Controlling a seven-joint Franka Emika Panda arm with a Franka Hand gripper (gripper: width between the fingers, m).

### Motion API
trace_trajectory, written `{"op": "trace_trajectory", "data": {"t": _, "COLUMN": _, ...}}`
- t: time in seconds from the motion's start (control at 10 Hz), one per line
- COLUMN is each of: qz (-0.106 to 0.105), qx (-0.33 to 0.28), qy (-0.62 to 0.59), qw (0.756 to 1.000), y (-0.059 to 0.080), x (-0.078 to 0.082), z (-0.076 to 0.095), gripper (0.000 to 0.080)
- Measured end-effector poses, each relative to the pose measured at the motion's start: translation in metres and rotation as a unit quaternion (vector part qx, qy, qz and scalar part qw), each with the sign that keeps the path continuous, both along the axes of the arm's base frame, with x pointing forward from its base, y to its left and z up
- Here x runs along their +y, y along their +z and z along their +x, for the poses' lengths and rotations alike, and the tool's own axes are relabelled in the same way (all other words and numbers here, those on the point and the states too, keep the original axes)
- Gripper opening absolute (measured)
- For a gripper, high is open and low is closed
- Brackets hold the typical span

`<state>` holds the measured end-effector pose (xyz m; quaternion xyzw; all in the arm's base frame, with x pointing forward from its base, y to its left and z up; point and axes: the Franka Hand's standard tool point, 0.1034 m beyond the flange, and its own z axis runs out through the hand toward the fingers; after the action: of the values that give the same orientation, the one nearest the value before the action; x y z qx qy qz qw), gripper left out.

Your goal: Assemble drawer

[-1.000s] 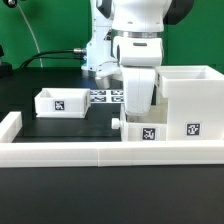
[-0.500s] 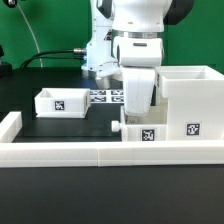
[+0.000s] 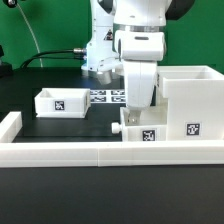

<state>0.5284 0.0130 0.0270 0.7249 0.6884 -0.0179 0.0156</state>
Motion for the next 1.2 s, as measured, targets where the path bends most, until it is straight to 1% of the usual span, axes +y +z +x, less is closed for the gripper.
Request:
{"op": "trace_trajectory", "data": {"t": 0.1, "qz": -0.001, "qx": -0.001, "qy": -0.001, "qw": 1.0, "y": 0.007, "x": -0.001, "z": 0.002, "gripper": 0.0642}}
{"op": "trace_trajectory", "data": {"t": 0.2, "qz": -0.003, "qx": -0.002, "qy": -0.002, "qw": 1.0, "y": 0.016, "x": -0.005, "z": 0.004, "gripper": 0.0642}}
{"op": "trace_trajectory", "data": {"t": 0.3, "qz": -0.006, "qx": -0.001, "qy": 0.001, "qw": 1.0, "y": 0.025, "x": -0.015, "z": 0.005, "gripper": 0.0648}}
{"op": "trace_trajectory", "data": {"t": 0.4, "qz": -0.009, "qx": -0.001, "qy": 0.003, "qw": 1.0, "y": 0.031, "x": -0.027, "z": 0.006, "gripper": 0.0648}}
{"op": "trace_trajectory", "data": {"t": 0.5, "qz": -0.009, "qx": -0.001, "qy": 0.001, "qw": 1.0, "y": 0.031, "x": -0.034, "z": 0.006, "gripper": 0.0649}}
{"op": "trace_trajectory", "data": {"t": 0.7, "qz": -0.009, "qx": 0.0, "qy": -0.001, "qw": 1.0, "y": 0.03, "x": -0.036, "z": 0.005, "gripper": 0.0649}}
{"op": "trace_trajectory", "data": {"t": 0.8, "qz": -0.006, "qx": 0.001, "qy": 0.007, "qw": 1.0, "y": 0.03, "x": -0.04, "z": 0.005, "gripper": 0.0649}}
{"op": "trace_trajectory", "data": {"t": 0.9, "qz": 0.007, "qx": 0.001, "qy": 0.017, "qw": 1.0, "y": 0.027, "x": -0.052, "z": 0.005, "gripper": 0.0649}}
{"op": "trace_trajectory", "data": {"t": 1.0, "qz": 0.03, "qx": 0.005, "qy": 0.015, "qw": 0.999, "y": 0.017, "x": -0.066, "z": 0.003, "gripper": 0.0649}}
{"op": "trace_trajectory", "data": {"t": 1.2, "qz": 0.061, "qx": 0.01, "qy": 0.026, "qw": 0.998, "y": 0.006, "x": -0.085, "z": -0.003, "gripper": 0.0649}}
